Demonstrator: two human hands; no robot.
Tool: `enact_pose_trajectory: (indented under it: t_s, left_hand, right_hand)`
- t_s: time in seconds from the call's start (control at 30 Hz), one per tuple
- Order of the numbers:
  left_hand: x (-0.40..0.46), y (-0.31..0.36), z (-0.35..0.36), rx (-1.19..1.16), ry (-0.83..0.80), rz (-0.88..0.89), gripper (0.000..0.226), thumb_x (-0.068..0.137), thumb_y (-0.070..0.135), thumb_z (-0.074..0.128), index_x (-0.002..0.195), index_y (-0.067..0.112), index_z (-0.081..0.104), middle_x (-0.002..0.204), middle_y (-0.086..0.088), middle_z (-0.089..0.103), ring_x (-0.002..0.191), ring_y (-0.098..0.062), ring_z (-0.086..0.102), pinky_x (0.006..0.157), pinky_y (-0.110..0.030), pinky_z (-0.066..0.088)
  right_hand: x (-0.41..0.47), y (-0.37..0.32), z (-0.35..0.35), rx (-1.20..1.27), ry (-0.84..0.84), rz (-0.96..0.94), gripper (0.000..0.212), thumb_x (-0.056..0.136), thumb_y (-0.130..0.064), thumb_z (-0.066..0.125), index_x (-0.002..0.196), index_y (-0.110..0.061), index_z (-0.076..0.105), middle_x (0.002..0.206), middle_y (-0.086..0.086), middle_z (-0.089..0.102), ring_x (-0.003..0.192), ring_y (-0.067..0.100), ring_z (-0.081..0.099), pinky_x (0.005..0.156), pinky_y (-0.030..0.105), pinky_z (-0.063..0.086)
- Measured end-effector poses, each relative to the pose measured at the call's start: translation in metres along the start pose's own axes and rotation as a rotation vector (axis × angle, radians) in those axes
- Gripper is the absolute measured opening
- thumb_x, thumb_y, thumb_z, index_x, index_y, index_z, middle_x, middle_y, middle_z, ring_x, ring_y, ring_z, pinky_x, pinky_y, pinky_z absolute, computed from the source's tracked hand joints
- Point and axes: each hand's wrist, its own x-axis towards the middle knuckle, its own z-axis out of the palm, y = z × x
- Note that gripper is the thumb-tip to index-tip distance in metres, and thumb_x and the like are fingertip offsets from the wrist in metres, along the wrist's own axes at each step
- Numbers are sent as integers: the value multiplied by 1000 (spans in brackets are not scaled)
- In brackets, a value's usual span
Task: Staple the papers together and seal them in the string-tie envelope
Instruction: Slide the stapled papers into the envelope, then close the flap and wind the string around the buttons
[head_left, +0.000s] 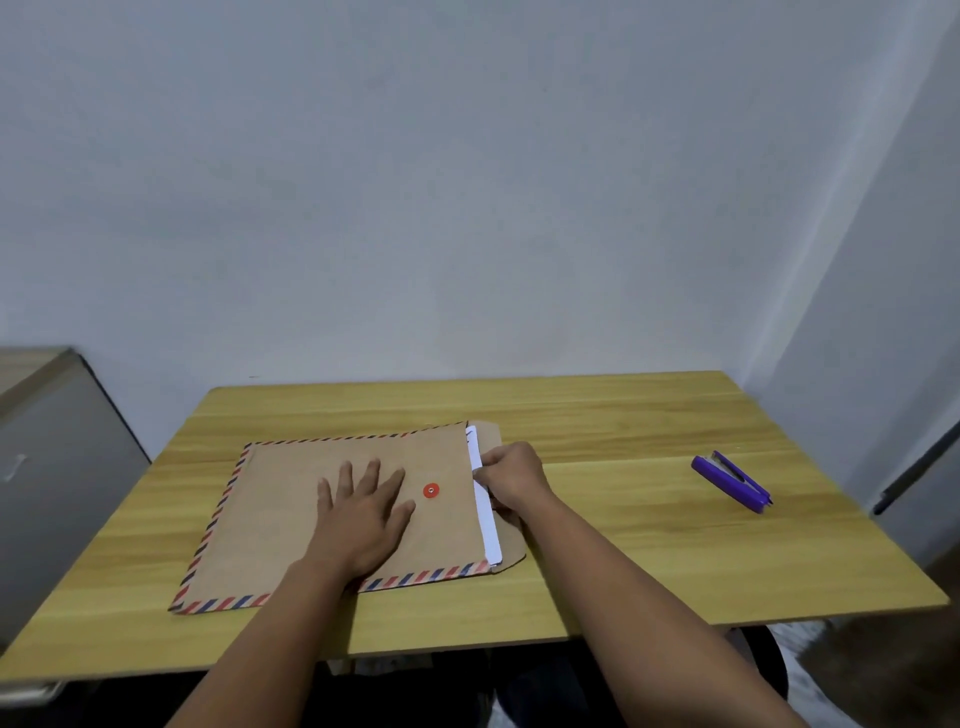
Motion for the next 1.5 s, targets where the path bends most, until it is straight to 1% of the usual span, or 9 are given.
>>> enact_pose_trajectory:
  t_s: [0.13, 0.3, 0.43, 0.53, 0.67, 0.87, 1.07, 1.33, 1.5]
  left_hand:
    - [-6, 31, 1, -54, -17, -161, 70, 100, 67, 24, 162, 38, 14, 172, -7, -2, 155, -42, -16, 122, -61, -10]
    - [-9, 79, -1, -303, -107, -353, 76, 94, 48, 43, 162, 33, 12, 170, -12, -17, 150, -48, -28, 121, -62, -13]
    - [-9, 78, -5, -138, -118, -297, 72, 90, 56, 44, 155, 32, 29, 169, -13, 12, 152, -45, 7, 116, -58, 17]
    - [-5, 66, -17, 119, 36, -145, 56, 87, 63, 42, 124, 26, 61, 131, -6, 54, 119, -32, 50, 98, -49, 37]
    - [15, 50, -29, 93, 69, 144, 44, 84, 60, 48, 105, 28, 70, 103, 4, 63, 99, -22, 63, 91, -40, 43]
    - [56, 36, -25, 79, 41, 446, 57, 80, 75, 55, 122, 38, 64, 120, 13, 54, 111, -14, 52, 83, -35, 49]
    - [94, 30, 7, -20, 118, 370, 78, 78, 89, 45, 139, 40, 51, 159, 5, 36, 151, -25, 26, 120, -47, 22]
    - [123, 43, 2, -57, 376, 251, 73, 77, 88, 49, 129, 37, 56, 126, 11, 56, 106, -21, 54, 84, -41, 46]
    - [142, 30, -3, 117, 485, 403, 66, 87, 51, 57, 149, 30, 46, 156, -2, 44, 139, -32, 42, 100, -50, 44]
  right_hand:
    - [-2, -6, 4, -415, 147, -161, 26, 96, -29, 56, 114, -15, 69, 117, 6, 69, 109, 32, 64, 87, 43, 55]
    - [7, -8, -17, -582, 148, 67, 61, 96, -64, 38, 134, -19, 55, 136, 11, 56, 126, 37, 52, 101, 53, 39]
    - [22, 3, -38, -498, 120, 94, 18, 80, -26, 62, 97, -22, 63, 103, 1, 68, 95, 30, 63, 89, 44, 41]
    - [35, 10, -44, -448, 184, 64, 12, 76, -13, 61, 80, -21, 70, 86, -2, 72, 84, 27, 66, 85, 41, 41]
    - [55, 12, -42, -566, 275, -64, 20, 81, -12, 55, 69, -22, 69, 73, -7, 69, 79, 23, 63, 82, 40, 31]
    - [90, 11, -27, -590, 302, -224, 28, 87, -19, 48, 79, -26, 74, 76, -8, 71, 81, 21, 64, 80, 40, 30]
    - [100, 25, -23, -557, 268, -443, 24, 94, -43, 58, 111, -38, 74, 103, -13, 68, 102, 13, 59, 93, 42, 29]
    - [112, 41, -21, -830, 367, -745, 24, 87, -27, 72, 105, -40, 79, 99, -13, 69, 94, 19, 63, 98, 51, 29]
    - [107, 39, -25, -961, 361, -861, 25, 88, -32, 70, 112, -38, 77, 102, -10, 70, 96, 19, 63, 102, 55, 32]
